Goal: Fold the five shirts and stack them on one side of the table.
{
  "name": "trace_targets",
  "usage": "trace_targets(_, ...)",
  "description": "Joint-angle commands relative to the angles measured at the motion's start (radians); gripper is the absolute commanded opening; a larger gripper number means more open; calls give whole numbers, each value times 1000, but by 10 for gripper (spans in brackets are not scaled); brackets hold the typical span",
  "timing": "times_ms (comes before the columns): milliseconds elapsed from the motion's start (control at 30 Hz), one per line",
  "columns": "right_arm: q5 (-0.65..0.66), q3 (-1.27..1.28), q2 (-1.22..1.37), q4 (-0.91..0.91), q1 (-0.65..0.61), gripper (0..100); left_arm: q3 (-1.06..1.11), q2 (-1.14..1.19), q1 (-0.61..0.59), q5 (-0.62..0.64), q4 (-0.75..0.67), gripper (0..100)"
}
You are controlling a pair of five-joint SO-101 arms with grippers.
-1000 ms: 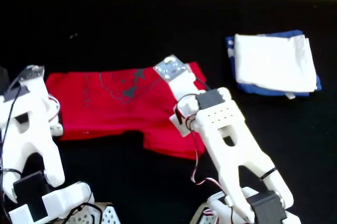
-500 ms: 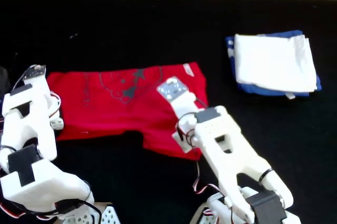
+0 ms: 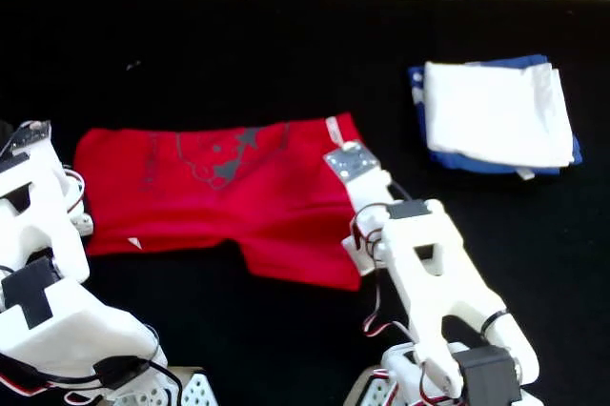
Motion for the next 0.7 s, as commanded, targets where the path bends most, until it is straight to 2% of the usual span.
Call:
trace_targets(0, 15, 2, -42, -5, 8, 7, -28, -13, 27, -25, 84, 8)
trace_targets(133, 15, 1, -44, 15, 4, 7, -27, -70, 48, 5, 163, 9)
trace_targets(333, 14, -21, -44, 16, -2, 7, -18, -338, 107, 29, 301, 9)
trace_targets(433, -35, -87, -44, 56, -35, 7, -1, -427, 157, 31, 334, 9)
trace_targets(533, -104, -216, -44, 147, -90, 7, 59, -432, 200, 54, 275, 9)
trace_targets(667, -140, -309, -33, 196, -203, 7, 165, -367, 216, 104, 110, 8)
